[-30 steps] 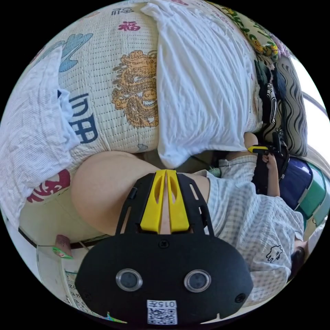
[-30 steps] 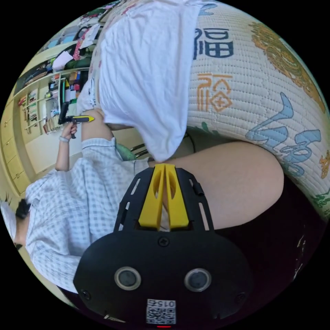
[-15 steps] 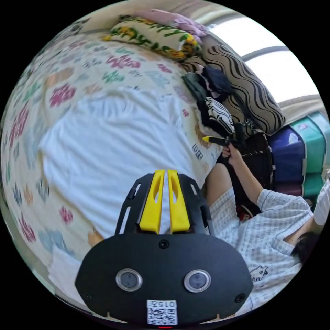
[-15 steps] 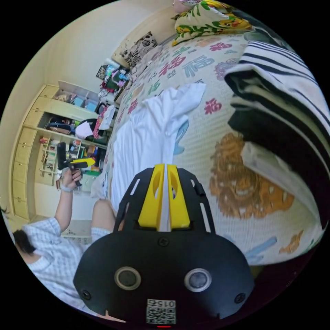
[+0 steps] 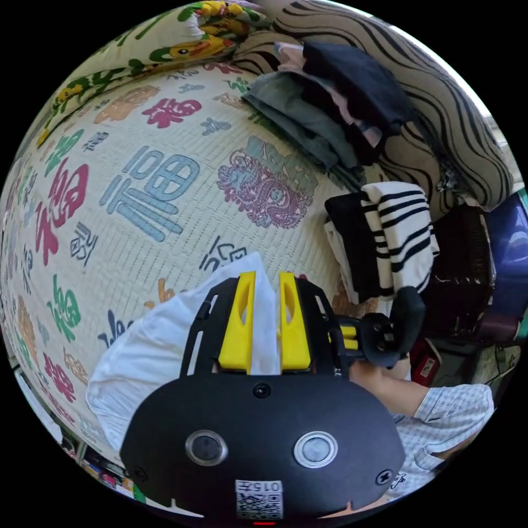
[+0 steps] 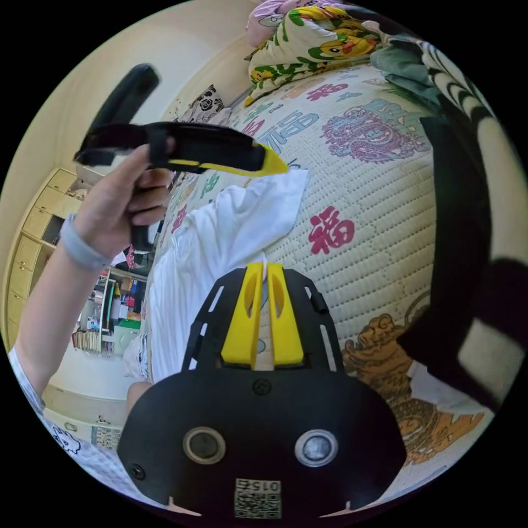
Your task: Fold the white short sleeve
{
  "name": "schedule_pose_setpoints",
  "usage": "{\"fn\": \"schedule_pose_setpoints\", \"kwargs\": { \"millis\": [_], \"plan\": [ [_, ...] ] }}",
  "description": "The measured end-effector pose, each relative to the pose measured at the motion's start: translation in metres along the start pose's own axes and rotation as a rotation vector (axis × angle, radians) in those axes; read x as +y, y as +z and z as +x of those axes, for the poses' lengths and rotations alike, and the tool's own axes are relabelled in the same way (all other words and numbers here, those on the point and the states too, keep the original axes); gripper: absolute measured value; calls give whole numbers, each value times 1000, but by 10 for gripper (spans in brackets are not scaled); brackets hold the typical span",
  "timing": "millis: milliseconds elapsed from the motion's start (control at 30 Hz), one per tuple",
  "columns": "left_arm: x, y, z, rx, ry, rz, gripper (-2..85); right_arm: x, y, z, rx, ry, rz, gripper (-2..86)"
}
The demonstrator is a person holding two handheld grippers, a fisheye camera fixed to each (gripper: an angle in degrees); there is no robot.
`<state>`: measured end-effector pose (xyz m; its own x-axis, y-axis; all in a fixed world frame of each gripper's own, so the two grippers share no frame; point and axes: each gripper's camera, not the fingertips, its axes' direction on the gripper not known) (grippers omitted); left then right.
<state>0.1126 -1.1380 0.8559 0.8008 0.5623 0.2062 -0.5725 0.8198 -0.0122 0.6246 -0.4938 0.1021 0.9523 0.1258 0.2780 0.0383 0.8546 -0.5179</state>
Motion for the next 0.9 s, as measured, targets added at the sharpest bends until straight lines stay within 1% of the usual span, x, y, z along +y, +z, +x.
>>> {"fn": "schedule_pose_setpoints", "kwargs": {
  "millis": [67, 133, 200, 300, 367, 400, 500, 567, 600, 667, 700, 767, 867, 900],
  "plan": [
    [-14, 53, 0, -65, 16, -107, 42, 13, -15, 1, 17, 5, 35, 4],
    [-16, 83, -1, -139, 28, -161, 24, 27, -28, 4, 22, 26, 77, 1],
    [-11, 91, -3, -161, 42, -140, 13, 43, -42, 9, -2, 63, 130, -1],
    [2, 84, -11, -123, 63, -58, 5, 63, -59, 17, -68, 124, 206, -2],
    [23, 64, -23, -44, 75, 48, 2, 71, -67, 15, -100, 127, 244, -3],
    [29, 58, -27, -26, 75, 73, 2, 72, -70, 12, -103, 112, 253, -3],
    [76, 23, -53, 51, 55, 223, 0, 72, -80, -14, -103, -15, 270, -3],
    [137, -8, -77, 55, 26, 351, 1, 72, -85, -43, -90, -158, 244, -2],
    [156, -15, -83, 46, 16, 382, 1, 73, -84, -50, -88, -194, 231, -2],
    [236, -28, -116, 38, -72, 495, 4, 77, -74, -81, -83, -342, 160, -2],
    [256, -27, -126, 50, -102, 516, 5, 78, -69, -88, -80, -376, 133, -1],
    [323, -7, -160, 87, -230, 542, 13, 85, -41, -110, -45, -476, 10, -1],
    [382, 21, -190, 75, -391, 520, 35, 95, -10, -122, -22, -516, -133, 0],
    [390, 24, -195, 83, -412, 525, 39, 97, -8, -122, -17, -511, -138, 0]
  ]
}}
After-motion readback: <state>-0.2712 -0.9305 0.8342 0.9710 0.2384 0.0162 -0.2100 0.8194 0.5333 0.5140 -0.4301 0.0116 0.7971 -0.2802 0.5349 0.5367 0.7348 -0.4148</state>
